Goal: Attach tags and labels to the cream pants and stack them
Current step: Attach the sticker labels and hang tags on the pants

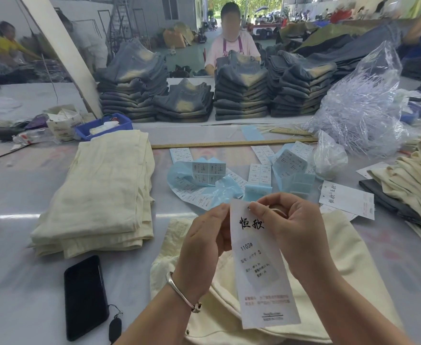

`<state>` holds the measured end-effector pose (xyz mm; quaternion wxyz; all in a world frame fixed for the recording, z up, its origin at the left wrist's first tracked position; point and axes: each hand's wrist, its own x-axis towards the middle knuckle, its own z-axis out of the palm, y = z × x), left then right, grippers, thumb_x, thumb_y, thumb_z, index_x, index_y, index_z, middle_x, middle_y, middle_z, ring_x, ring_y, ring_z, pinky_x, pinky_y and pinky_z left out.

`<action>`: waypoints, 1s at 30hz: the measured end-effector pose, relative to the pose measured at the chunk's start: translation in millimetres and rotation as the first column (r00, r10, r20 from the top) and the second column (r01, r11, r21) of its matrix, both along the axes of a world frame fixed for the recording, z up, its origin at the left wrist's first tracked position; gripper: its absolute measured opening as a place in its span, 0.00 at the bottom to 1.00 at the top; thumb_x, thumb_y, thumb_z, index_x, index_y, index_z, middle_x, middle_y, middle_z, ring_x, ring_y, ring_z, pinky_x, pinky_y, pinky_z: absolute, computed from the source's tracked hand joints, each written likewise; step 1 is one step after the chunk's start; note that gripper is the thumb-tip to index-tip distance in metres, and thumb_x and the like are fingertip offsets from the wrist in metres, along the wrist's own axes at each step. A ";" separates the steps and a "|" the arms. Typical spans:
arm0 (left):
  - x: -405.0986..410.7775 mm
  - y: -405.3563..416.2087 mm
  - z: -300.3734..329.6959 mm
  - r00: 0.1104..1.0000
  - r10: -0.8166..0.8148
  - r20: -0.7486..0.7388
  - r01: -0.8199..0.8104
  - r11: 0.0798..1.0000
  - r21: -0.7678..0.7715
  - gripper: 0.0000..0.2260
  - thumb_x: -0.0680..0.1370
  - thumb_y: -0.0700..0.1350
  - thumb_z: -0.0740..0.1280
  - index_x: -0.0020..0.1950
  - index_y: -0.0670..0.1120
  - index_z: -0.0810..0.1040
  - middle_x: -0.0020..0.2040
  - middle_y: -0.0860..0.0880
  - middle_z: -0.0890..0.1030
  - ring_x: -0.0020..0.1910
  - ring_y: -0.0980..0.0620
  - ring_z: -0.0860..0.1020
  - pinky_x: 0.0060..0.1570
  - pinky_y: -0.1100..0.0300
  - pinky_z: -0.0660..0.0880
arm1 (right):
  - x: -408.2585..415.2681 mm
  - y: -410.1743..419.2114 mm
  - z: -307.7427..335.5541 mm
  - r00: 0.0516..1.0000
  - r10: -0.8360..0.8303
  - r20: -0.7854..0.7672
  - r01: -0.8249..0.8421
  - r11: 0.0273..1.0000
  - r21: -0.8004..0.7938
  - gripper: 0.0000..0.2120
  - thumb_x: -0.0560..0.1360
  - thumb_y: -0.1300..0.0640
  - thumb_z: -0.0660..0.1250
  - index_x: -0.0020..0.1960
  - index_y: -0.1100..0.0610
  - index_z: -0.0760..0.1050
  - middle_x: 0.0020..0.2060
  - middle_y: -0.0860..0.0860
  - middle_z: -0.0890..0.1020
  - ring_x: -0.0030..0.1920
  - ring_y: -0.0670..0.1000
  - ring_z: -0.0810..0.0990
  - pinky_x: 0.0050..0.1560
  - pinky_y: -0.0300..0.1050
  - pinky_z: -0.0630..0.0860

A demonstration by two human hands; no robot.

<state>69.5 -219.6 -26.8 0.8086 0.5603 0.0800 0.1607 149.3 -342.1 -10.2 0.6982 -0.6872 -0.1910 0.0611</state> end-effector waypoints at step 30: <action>-3.9 69.1 -61.3 0.908 0.400 -0.121 -0.143 0.569 0.810 0.06 0.73 0.44 0.72 0.47 0.55 0.80 0.37 0.58 0.79 0.34 0.61 0.76 0.36 0.73 0.71 | 27.2 38.9 -36.2 0.965 0.171 0.197 -0.026 0.814 -0.580 0.05 0.73 0.58 0.71 0.38 0.55 0.81 0.23 0.44 0.72 0.27 0.45 0.69 0.31 0.41 0.65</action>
